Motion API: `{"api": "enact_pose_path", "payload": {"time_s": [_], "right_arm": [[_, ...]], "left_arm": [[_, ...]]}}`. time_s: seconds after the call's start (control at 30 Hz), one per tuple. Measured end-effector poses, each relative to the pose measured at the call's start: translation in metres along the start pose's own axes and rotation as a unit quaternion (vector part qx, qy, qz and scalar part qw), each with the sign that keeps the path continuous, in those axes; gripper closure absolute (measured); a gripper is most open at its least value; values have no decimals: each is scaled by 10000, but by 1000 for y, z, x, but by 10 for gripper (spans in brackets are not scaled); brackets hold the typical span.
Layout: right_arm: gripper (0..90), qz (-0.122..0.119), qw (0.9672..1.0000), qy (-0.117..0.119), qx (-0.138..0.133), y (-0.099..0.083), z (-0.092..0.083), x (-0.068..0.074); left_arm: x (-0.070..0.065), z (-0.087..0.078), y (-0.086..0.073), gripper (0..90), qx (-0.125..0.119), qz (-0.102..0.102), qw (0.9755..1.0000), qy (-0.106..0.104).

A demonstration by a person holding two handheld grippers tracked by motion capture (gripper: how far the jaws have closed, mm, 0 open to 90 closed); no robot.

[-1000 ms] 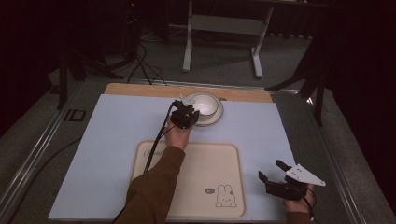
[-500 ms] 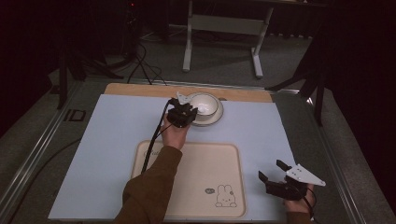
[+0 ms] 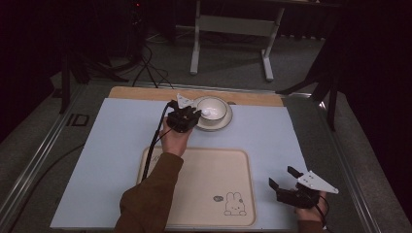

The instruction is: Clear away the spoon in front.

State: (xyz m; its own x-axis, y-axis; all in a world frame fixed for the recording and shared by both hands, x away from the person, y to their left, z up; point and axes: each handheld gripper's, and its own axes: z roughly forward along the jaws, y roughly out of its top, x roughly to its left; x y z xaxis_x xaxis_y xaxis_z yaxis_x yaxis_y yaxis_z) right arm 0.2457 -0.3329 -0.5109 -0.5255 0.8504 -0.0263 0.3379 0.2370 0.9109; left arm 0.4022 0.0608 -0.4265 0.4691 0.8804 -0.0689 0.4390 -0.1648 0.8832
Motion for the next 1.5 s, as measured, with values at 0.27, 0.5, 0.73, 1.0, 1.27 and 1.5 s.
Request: {"api": "enact_pose_path", "payload": {"time_s": [0.27, 0.5, 0.73, 1.0, 1.27, 1.5], "right_arm": [[141, -5, 10000, 3, -1, 0, 0, 0], [141, 0, 10000, 2, -4, 0, 0, 0], [141, 1, 10000, -11, -3, 0, -1, 0], [141, -8, 10000, -11, -5, 0, -1, 0], [141, -14, 10000, -11, -4, 0, 0, 0], [141, -11, 10000, -12, -1, 0, -1, 1]], "left_arm": [[2, -15, -1, 745, -53, 48, 10000, 15], [5, -25, -6, 745, -81, 49, 9999, 47], [5, -37, -10, 745, -126, 88, 9999, 38], [4, -49, -12, 745, -193, 105, 9997, 45], [6, -64, -20, 745, -267, 54, 9996, 82], [10, -71, -28, 746, -238, 77, 9995, 186]]}}
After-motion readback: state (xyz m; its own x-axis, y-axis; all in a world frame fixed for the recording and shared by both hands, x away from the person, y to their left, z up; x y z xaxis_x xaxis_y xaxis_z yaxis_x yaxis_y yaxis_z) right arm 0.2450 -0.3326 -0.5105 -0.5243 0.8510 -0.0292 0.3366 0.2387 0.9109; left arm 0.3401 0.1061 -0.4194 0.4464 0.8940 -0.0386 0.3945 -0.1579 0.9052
